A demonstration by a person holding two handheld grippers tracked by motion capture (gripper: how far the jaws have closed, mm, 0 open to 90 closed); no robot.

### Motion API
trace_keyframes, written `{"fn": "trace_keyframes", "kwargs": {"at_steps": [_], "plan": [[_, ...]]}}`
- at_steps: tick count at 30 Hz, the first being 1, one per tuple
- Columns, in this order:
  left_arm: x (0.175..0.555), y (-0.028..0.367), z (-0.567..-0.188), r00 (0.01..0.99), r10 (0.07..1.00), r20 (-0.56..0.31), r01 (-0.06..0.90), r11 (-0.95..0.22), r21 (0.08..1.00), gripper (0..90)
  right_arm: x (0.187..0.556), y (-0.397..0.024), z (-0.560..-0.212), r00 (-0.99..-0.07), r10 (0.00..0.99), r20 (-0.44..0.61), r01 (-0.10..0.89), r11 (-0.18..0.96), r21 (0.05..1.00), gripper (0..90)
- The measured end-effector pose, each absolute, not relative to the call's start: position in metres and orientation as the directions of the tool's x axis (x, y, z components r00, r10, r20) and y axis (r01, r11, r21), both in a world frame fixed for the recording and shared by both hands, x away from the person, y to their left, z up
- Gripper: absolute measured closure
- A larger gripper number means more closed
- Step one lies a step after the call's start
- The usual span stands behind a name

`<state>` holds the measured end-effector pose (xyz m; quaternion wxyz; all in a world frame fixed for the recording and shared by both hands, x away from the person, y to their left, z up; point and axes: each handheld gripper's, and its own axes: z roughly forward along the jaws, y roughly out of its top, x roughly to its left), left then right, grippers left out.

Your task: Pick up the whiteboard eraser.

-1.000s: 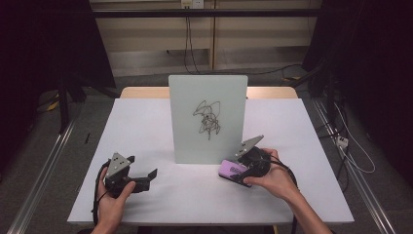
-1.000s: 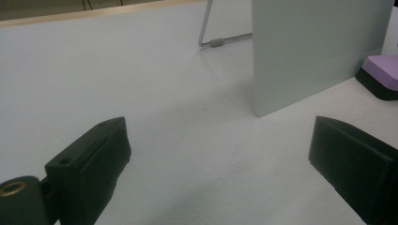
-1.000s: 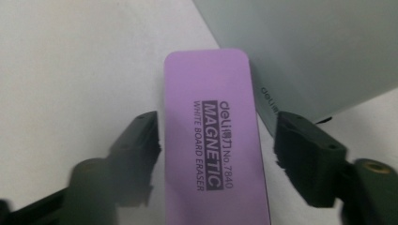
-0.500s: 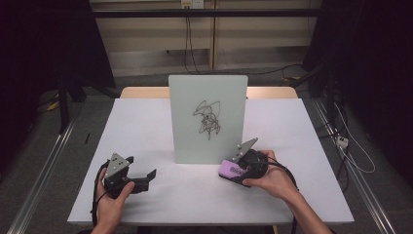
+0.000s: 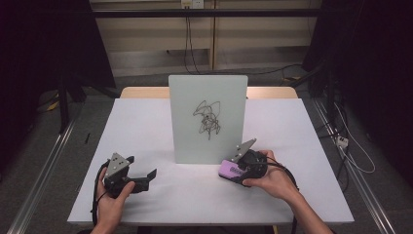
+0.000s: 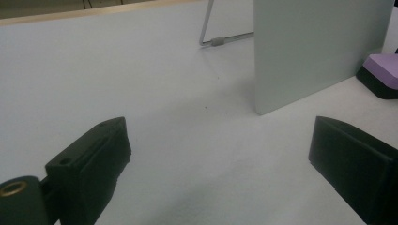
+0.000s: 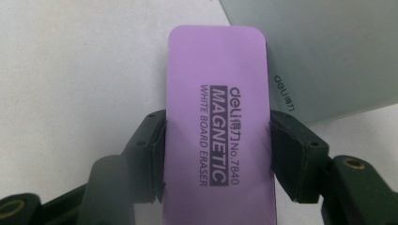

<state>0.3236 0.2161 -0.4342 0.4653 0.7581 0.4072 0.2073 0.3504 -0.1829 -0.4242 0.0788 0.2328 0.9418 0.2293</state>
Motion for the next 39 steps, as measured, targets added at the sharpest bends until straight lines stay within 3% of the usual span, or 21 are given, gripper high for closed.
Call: {"fn": "trace_keyframes", "kwargs": {"at_steps": [26, 39], "plan": [[0.326, 0.218, -0.435, 0.589, 0.804, -0.081, 0.438, -0.234, 0.868, 5.5, 0.342, -0.189, -0.413, -0.879, 0.477, 0.005, 0.401, 0.733, 0.549, 41.2], [0.329, 0.219, -0.440, 0.585, 0.804, -0.104, 0.463, -0.226, 0.857, 5.5, 0.340, -0.191, -0.400, -0.870, 0.492, -0.042, 0.352, 0.678, 0.645, 41.3]]}}
